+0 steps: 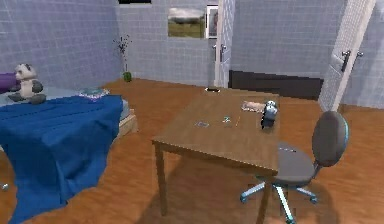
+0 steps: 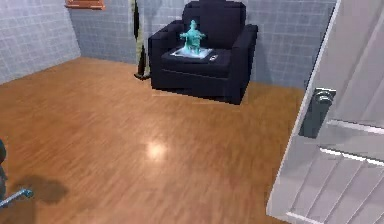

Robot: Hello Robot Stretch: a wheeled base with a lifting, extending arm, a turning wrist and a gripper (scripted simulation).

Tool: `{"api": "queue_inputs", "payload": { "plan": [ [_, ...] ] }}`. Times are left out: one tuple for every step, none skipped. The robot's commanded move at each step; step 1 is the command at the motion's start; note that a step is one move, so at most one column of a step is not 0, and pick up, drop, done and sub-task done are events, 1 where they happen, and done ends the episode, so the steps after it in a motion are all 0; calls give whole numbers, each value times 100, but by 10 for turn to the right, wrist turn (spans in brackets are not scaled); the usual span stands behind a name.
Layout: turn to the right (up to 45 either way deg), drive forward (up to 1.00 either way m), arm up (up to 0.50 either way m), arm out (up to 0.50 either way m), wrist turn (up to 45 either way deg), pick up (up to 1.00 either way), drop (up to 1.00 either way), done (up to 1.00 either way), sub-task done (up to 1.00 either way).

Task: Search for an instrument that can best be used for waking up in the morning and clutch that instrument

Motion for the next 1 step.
{"api": "queue_inputs", "payload": {
  "plan": [
    [0, 35, 0, 0, 0, 0, 0, 0, 0]
  ]
}}
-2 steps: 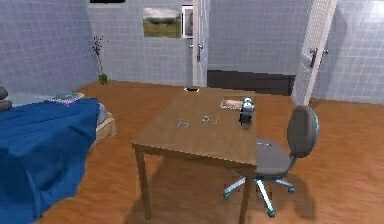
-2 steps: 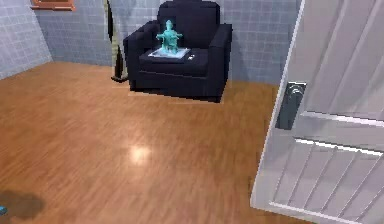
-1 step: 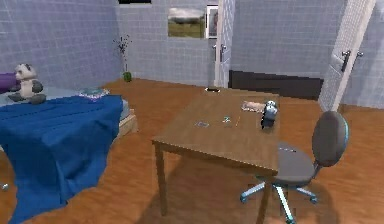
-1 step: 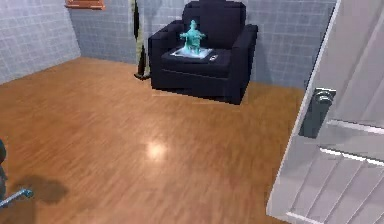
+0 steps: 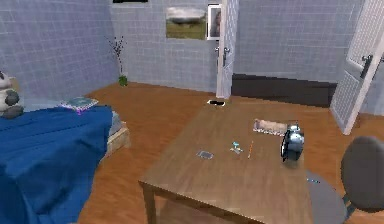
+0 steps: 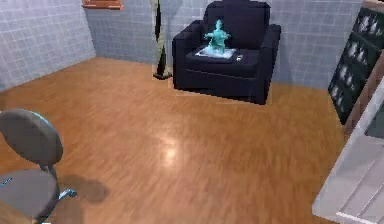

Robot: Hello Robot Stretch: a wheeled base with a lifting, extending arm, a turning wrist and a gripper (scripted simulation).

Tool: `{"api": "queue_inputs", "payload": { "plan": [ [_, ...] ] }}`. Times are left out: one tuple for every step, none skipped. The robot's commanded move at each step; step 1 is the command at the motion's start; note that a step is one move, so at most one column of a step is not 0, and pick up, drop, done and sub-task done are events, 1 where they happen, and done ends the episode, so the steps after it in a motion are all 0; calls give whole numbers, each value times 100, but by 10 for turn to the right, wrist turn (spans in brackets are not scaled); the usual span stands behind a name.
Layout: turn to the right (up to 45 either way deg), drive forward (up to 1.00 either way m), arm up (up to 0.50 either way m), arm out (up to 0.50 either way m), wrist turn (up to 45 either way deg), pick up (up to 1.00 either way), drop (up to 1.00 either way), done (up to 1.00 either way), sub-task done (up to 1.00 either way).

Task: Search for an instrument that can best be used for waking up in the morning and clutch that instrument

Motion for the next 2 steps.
{"api": "queue_inputs", "payload": {
  "plan": [
    [-450, 0, 0, 0, 0, 0, 0, 0, 0],
    [-150, 0, 0, 0, 0, 0, 0, 0, 0]
  ]
}}
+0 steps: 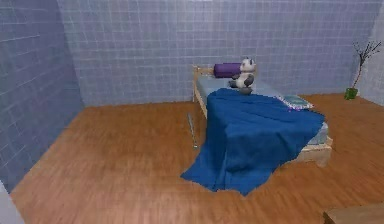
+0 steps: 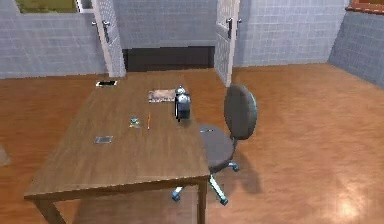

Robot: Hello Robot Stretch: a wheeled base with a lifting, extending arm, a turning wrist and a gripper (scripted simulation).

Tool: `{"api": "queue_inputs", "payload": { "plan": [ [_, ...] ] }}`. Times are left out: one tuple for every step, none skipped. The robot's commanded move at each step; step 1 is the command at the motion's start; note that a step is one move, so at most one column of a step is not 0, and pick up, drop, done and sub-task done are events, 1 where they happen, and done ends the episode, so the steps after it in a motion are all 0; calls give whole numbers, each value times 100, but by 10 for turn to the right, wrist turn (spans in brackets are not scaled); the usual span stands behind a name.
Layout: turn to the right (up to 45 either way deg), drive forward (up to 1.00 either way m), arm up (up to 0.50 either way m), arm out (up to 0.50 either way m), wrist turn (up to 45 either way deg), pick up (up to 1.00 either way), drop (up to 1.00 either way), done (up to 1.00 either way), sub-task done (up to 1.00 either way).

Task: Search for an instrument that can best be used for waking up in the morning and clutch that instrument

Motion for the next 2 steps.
{"api": "queue_inputs", "payload": {
  "plan": [
    [450, 0, 0, 0, 0, 0, 0, 0, 0],
    [450, 0, 0, 0, 0, 0, 0, 0, 0]
  ]
}}
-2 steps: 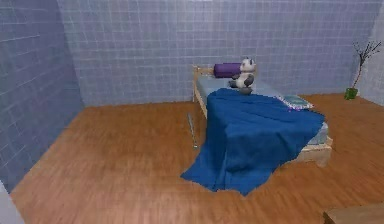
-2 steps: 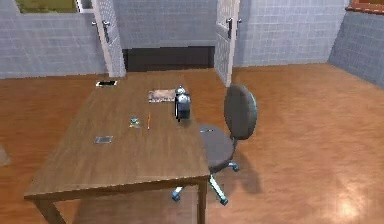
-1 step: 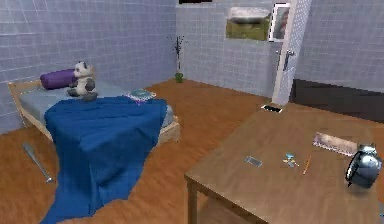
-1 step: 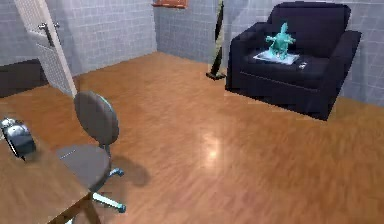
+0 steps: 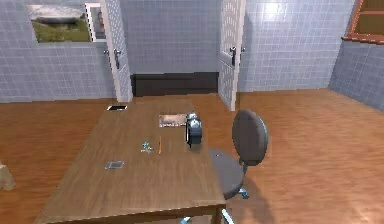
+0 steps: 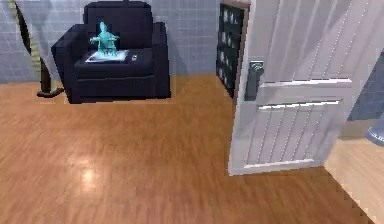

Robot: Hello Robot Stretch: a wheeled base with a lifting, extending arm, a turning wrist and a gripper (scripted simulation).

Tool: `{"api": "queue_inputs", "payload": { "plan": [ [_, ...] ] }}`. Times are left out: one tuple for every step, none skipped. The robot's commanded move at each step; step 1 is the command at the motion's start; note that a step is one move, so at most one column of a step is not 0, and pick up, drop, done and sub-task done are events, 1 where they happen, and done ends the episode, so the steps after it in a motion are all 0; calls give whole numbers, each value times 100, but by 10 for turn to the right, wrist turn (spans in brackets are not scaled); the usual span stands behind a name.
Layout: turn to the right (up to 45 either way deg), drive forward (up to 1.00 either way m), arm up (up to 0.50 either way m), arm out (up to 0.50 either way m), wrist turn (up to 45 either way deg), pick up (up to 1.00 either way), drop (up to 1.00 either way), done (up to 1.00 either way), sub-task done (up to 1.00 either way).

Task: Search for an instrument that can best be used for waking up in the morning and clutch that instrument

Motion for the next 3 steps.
{"api": "queue_inputs", "payload": {
  "plan": [
    [360, 0, 0, 0, 0, 0, 0, 0, 0],
    [0, 100, 0, 0, 0, 0, 0, 0, 0],
    [30, 0, 0, 0, 0, 0, 0, 0, 0]
  ]
}}
